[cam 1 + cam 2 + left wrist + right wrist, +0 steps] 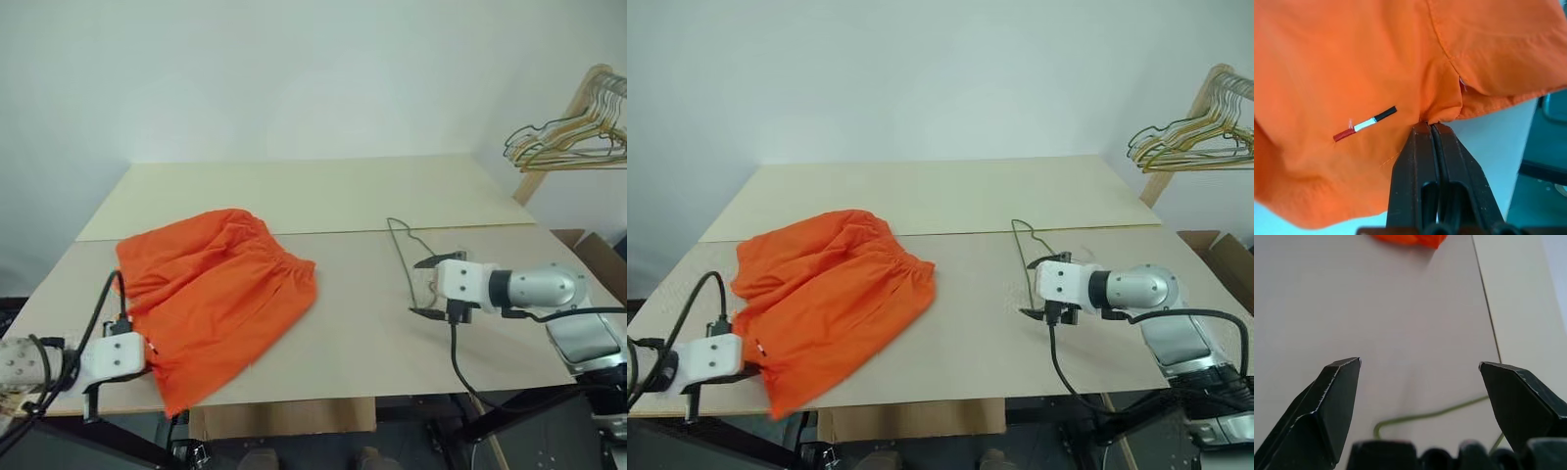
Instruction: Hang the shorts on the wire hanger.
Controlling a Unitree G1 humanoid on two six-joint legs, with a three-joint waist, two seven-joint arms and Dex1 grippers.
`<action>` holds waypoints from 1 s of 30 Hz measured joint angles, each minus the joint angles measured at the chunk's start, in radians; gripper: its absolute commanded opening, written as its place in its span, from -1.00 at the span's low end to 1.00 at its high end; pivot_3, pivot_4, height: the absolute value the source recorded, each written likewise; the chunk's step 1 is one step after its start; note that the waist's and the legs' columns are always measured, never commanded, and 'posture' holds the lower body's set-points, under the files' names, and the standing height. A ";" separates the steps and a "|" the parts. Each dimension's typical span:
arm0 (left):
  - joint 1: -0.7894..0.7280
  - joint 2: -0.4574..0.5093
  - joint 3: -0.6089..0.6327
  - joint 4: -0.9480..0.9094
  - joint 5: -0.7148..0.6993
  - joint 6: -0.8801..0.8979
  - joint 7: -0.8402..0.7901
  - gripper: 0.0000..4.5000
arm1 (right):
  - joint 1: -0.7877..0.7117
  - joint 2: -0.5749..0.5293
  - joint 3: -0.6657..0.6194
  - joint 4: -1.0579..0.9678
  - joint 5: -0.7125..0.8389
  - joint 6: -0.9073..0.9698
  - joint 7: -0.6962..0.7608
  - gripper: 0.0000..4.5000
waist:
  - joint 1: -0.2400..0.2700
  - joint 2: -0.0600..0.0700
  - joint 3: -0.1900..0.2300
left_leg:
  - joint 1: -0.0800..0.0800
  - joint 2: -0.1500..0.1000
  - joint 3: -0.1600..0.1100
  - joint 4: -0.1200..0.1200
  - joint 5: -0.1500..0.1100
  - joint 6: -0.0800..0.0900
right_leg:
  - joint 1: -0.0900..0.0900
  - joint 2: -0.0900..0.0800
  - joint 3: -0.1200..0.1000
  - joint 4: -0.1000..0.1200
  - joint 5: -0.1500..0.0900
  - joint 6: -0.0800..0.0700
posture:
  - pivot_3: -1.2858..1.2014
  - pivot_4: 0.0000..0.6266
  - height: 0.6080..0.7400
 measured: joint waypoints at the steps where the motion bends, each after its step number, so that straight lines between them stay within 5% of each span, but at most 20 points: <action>1: -0.020 -0.008 0.000 0.008 -0.005 -0.001 -0.005 -0.99 | -0.027 0.041 0.025 0.014 -0.029 -0.022 -0.026 1.00 | -0.001 0.000 0.000 | 0.000 0.000 0.000 0.000 0.000 0.000 | 0.000 0.000 0.000 0.000 0.000 0.000 | 0.14 -1.00 1.00; 7: -0.106 -0.057 -0.027 -0.006 -0.015 0.008 -0.004 -0.99 | -0.166 0.270 0.207 0.205 -0.261 -0.184 -0.258 1.00 | -0.007 0.000 0.000 | -0.001 0.000 0.001 0.000 0.000 0.000 | -0.002 0.001 0.001 0.003 0.004 -0.007 | 0.13 -1.00 1.00; 14: -0.098 -0.058 -0.041 -0.007 0.010 0.026 0.003 -0.99 | -0.392 0.358 0.399 0.646 -0.562 -0.485 -0.563 1.00 | -0.006 -0.001 0.000 | -0.001 0.000 0.002 -0.001 0.000 0.000 | -0.003 0.000 0.001 0.002 0.004 -0.007 | 0.15 -1.00 1.00; 30: 0.003 -0.057 0.027 -0.108 0.011 0.093 0.007 -0.99 | -0.607 0.565 0.562 1.123 -0.770 -0.713 -0.914 1.00 | -0.025 -0.002 -0.001 | 0.001 0.000 0.001 -0.005 0.000 -0.001 | -0.003 0.001 0.001 0.004 0.004 -0.009 | 0.19 -1.00 1.00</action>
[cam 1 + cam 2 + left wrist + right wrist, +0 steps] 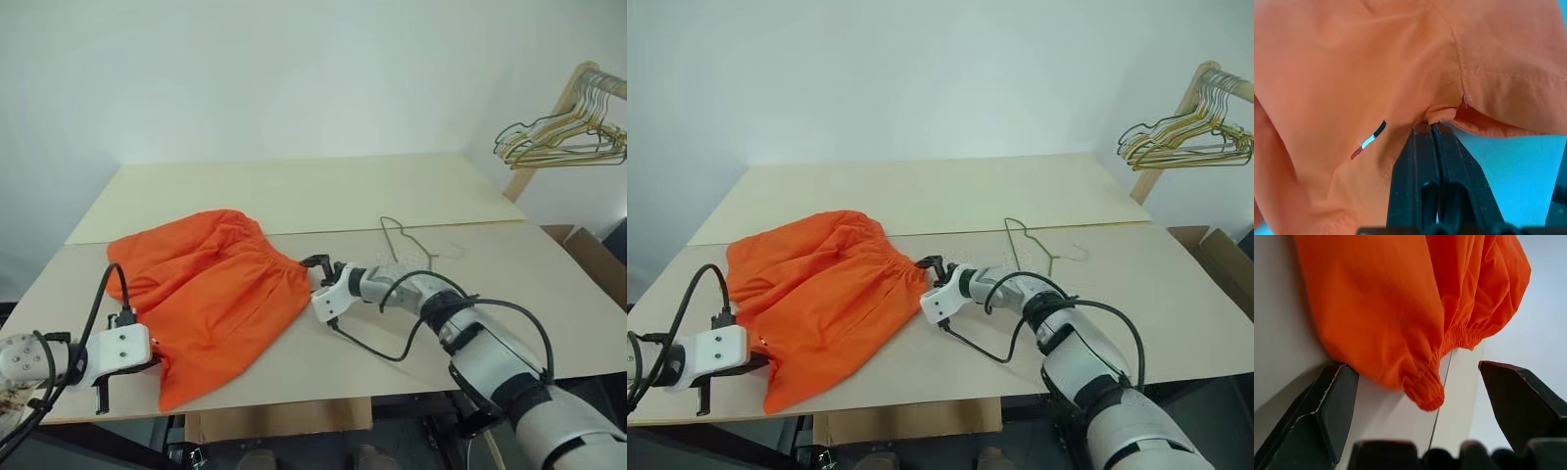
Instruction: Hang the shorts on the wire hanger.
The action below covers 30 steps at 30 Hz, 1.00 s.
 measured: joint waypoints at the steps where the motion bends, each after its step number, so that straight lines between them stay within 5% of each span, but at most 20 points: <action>1: 0.002 0.000 0.001 -0.004 0.000 0.003 0.000 -0.99 | -0.010 0.016 0.008 0.019 -0.007 0.000 -0.013 1.00 | -0.001 0.000 0.000 | 0.000 0.000 0.000 0.000 0.000 0.000 | 0.000 0.000 0.000 0.000 0.000 0.000 | 0.19 -1.00 1.00; 5: 0.009 0.000 0.008 -0.015 0.000 0.018 0.005 -1.00 | -0.048 0.051 0.019 0.095 -0.017 0.006 -0.033 0.72 | -0.004 0.000 0.000 | 0.000 0.000 -0.001 0.000 0.000 0.000 | 0.000 0.000 0.000 0.000 0.000 0.000 | 0.19 -1.00 1.00; 16: 0.012 0.000 0.021 -0.027 0.005 0.025 0.012 -1.00 | -0.063 0.055 0.021 0.148 -0.017 0.001 -0.005 -0.99 | -0.006 0.000 0.000 | 0.000 0.000 -0.001 -0.001 0.000 0.000 | 0.000 0.000 -0.001 0.000 0.000 0.000 | 0.19 -1.00 1.00; 22: -0.006 0.000 0.016 -0.012 0.012 0.022 0.013 -1.00 | -0.075 0.053 0.039 0.164 -0.036 0.004 -0.003 -0.99 | -0.006 0.000 0.000 | 0.000 0.000 -0.001 -0.002 0.000 -0.001 | 0.000 0.000 -0.001 0.000 0.000 0.000 | 0.18 -1.00 1.00; 30: -0.255 -0.047 -0.142 0.121 0.075 -0.021 0.020 -1.00 | -0.090 -0.064 0.056 0.183 -0.066 0.078 -0.032 -0.99 | 0.012 0.000 0.000 | -0.001 -0.002 -0.002 -0.002 0.001 -0.002 | 0.000 -0.002 -0.002 -0.001 0.000 0.000 | 0.13 -1.00 1.00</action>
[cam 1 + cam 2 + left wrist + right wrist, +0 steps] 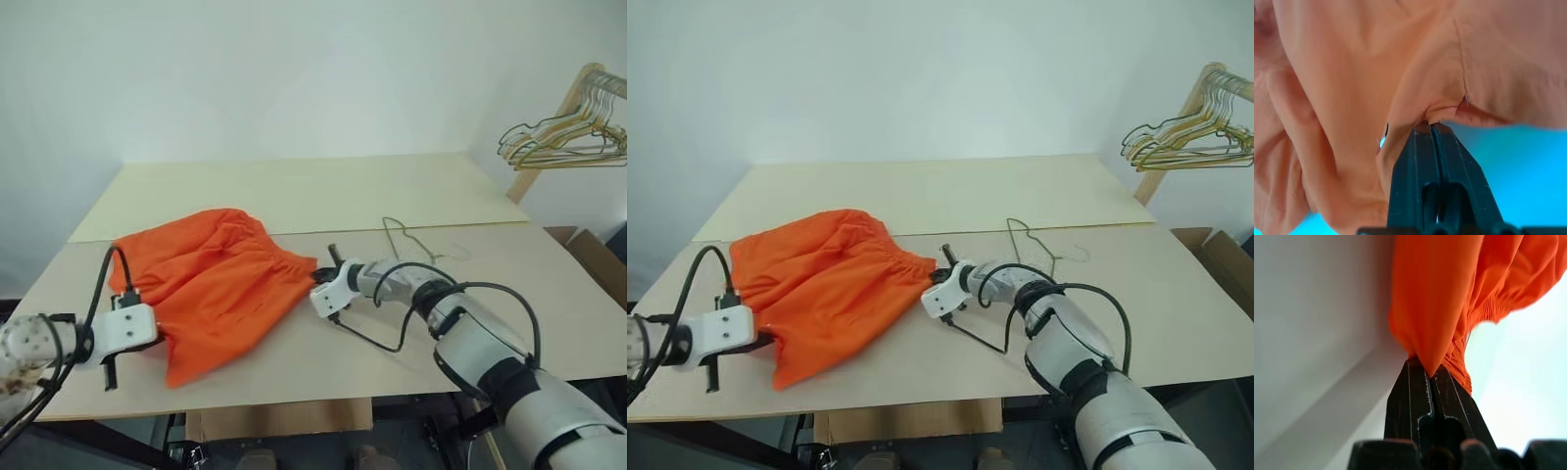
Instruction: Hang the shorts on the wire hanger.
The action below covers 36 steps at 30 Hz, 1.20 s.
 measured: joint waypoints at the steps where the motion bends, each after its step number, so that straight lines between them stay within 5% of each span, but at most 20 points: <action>1: -0.030 -0.012 -0.028 0.015 0.008 -0.009 -0.001 -1.00 | 0.000 -0.031 -0.002 0.001 0.001 0.002 0.002 -0.99 | 0.000 0.000 0.000 | 0.000 0.000 0.000 0.000 0.000 0.000 | 0.000 0.000 0.000 0.000 0.000 0.000 | 0.13 -1.00 1.00; 6: -0.178 -0.069 -0.128 0.093 0.031 -0.079 -0.014 -1.00 | 0.022 -0.175 -0.043 -0.040 0.047 -0.048 0.074 -0.99 | -0.019 0.000 0.000 | -0.001 0.000 0.000 0.000 0.000 0.000 | -0.001 0.000 0.000 0.000 0.000 0.000 | 0.09 -1.00 1.00; 12: -0.232 -0.079 -0.178 0.198 0.031 -0.170 -0.064 -1.00 | 0.218 -0.355 -0.129 -0.289 0.218 -0.147 0.340 -0.99 | -0.060 -0.001 -0.001 | 0.000 0.000 -0.001 -0.001 -0.002 0.003 | 0.001 0.000 0.002 -0.001 0.000 0.001 | 0.06 -1.00 1.00; 17: -0.248 -0.019 -0.185 0.335 0.047 -0.294 -0.101 -1.00 | 0.516 -0.471 -0.213 -0.865 0.504 0.094 0.708 -0.99 | -0.083 -0.001 -0.001 | 0.001 0.000 -0.004 -0.001 -0.002 0.004 | 0.003 0.000 0.002 0.000 0.000 0.001 | 0.06 -1.00 1.00; 22: -0.248 0.057 -0.186 0.457 0.069 -0.428 -0.118 -1.00 | 0.649 -0.486 -0.225 -1.296 0.596 0.415 0.938 -0.99 | -0.073 -0.001 -0.001 | 0.004 0.001 -0.002 0.002 -0.002 0.004 | 0.004 0.001 0.001 0.001 -0.002 0.004 | 0.07 -1.00 1.00; 30: 0.001 0.169 -0.085 0.259 -0.128 -0.369 -0.282 -1.00 | 0.692 -0.530 -0.268 -1.502 0.631 0.571 1.054 -0.99 | -0.046 -0.002 -0.001 | 0.000 0.002 0.002 0.003 -0.002 0.004 | 0.000 -0.001 0.000 0.000 -0.004 0.007 | 0.07 -1.00 1.00; 36: 0.124 0.186 -0.015 0.155 -0.109 -0.351 -0.220 -1.00 | 0.697 -0.539 -0.272 -1.502 0.629 0.564 1.083 -0.99 | -0.036 -0.002 0.000 | 0.002 0.002 0.002 0.003 -0.002 0.004 | 0.002 0.000 0.000 0.000 -0.006 0.009 | 0.10 -1.00 1.00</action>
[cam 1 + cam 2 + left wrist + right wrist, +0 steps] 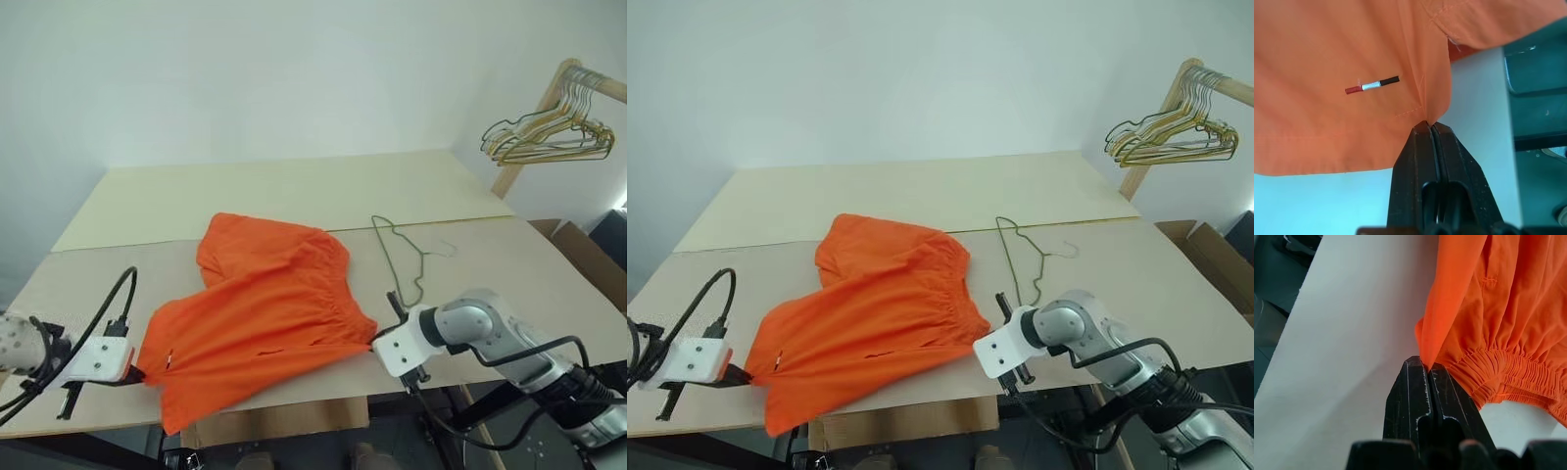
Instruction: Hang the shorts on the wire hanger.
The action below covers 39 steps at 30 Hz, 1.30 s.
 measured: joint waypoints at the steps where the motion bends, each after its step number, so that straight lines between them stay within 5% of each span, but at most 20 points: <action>1: -0.004 -0.010 0.000 0.002 0.026 -0.004 0.030 -1.00 | 0.000 0.000 0.000 -0.001 0.004 -0.004 0.010 -0.99 | 0.003 0.000 0.000 | 0.001 0.000 0.000 0.000 0.000 0.000 | 0.001 0.000 0.000 0.000 0.000 0.000 | 0.10 -1.00 1.00; 8: -0.079 -0.067 -0.008 0.044 0.110 -0.029 0.142 -1.00 | 0.016 0.007 0.000 -0.038 0.047 0.057 0.076 -0.99 | 0.022 0.000 0.000 | 0.000 0.000 0.000 0.000 0.000 0.000 | 0.001 0.001 0.000 0.000 0.000 0.000 | 0.10 -1.00 1.00; 11: -0.081 -0.067 -0.008 0.044 0.082 -0.030 0.107 -0.74 | 0.024 0.013 0.000 -0.040 0.048 0.068 0.083 -1.00 | 0.024 0.000 0.000 | -0.001 0.000 0.000 0.000 0.000 0.000 | 0.000 0.001 0.000 -0.001 0.002 -0.003 | 0.09 -1.00 1.00; 23: 0.026 0.050 0.213 -0.039 -0.254 0.157 -0.225 0.95 | 0.034 -0.002 -0.003 -0.006 0.028 0.026 0.102 0.83 | 0.017 -0.001 0.000 | 0.001 0.001 0.001 0.001 0.000 0.000 | 0.000 0.001 0.000 0.000 -0.001 0.000 | 0.09 -1.00 1.00; 25: 0.029 0.083 0.239 0.016 -0.217 0.152 -0.239 1.00 | 0.034 -0.010 -0.009 -0.008 0.056 0.029 0.120 0.99 | 0.016 -0.001 0.000 | 0.001 0.001 0.001 0.000 0.000 0.000 | 0.000 0.001 0.000 0.000 -0.001 -0.001 | 0.09 -1.00 1.00; 29: -0.010 0.081 0.240 0.093 -0.154 0.130 -0.197 1.00 | 0.038 -0.028 -0.055 -0.035 0.166 0.112 0.176 0.99 | 0.017 -0.002 0.000 | -0.001 0.001 0.001 0.001 0.000 0.000 | 0.000 0.001 0.000 0.000 -0.001 -0.001 | 0.08 -1.00 1.00; 39: -0.193 -0.133 0.249 -0.093 -0.373 0.328 -0.114 1.00 | -0.084 0.042 -0.290 0.017 0.447 0.504 0.087 0.99 | 0.012 -0.002 0.000 | -0.001 0.002 0.001 0.003 0.000 0.000 | 0.000 0.002 0.000 0.001 0.002 -0.003 | 0.07 -1.00 1.00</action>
